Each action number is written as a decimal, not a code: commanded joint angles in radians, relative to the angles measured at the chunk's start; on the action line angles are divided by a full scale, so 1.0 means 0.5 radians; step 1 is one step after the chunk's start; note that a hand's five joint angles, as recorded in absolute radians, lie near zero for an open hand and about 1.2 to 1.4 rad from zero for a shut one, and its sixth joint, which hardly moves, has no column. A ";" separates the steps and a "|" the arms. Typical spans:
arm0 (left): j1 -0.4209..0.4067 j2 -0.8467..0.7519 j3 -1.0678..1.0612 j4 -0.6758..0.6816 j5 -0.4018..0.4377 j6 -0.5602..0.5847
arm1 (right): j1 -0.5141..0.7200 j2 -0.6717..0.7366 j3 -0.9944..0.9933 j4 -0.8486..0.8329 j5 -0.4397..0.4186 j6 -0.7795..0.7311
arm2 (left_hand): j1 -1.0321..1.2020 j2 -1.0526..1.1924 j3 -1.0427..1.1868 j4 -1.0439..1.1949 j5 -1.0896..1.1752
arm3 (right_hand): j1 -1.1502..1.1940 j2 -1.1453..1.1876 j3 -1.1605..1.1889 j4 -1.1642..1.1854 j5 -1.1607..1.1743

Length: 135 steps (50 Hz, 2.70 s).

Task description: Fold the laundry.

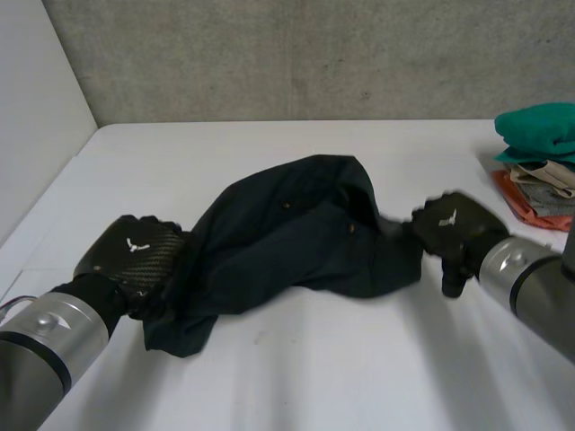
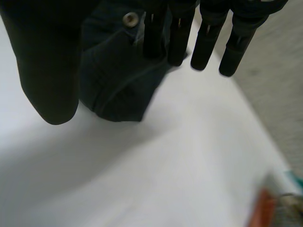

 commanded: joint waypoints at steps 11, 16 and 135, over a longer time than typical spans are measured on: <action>0.362 0.188 -0.164 -0.135 0.068 -0.583 | 0.590 0.245 -0.600 -0.125 -0.159 0.060 | -0.840 -0.949 -0.989 -0.976 -0.972 | -0.046 -0.013 -0.017 -0.016 0.022; 0.531 0.148 -0.247 -0.135 0.200 -0.654 | 0.676 0.519 -0.851 -0.048 -0.177 0.146 | -0.840 -0.949 -0.989 -0.976 -0.972 | 0.007 0.039 0.035 0.037 0.075; -0.245 -0.508 0.115 0.089 -0.423 -0.620 | 0.348 1.277 -1.668 0.572 -0.438 -0.636 | -0.703 -0.813 -0.852 -0.839 -0.836 | -0.029 0.004 0.000 0.001 0.039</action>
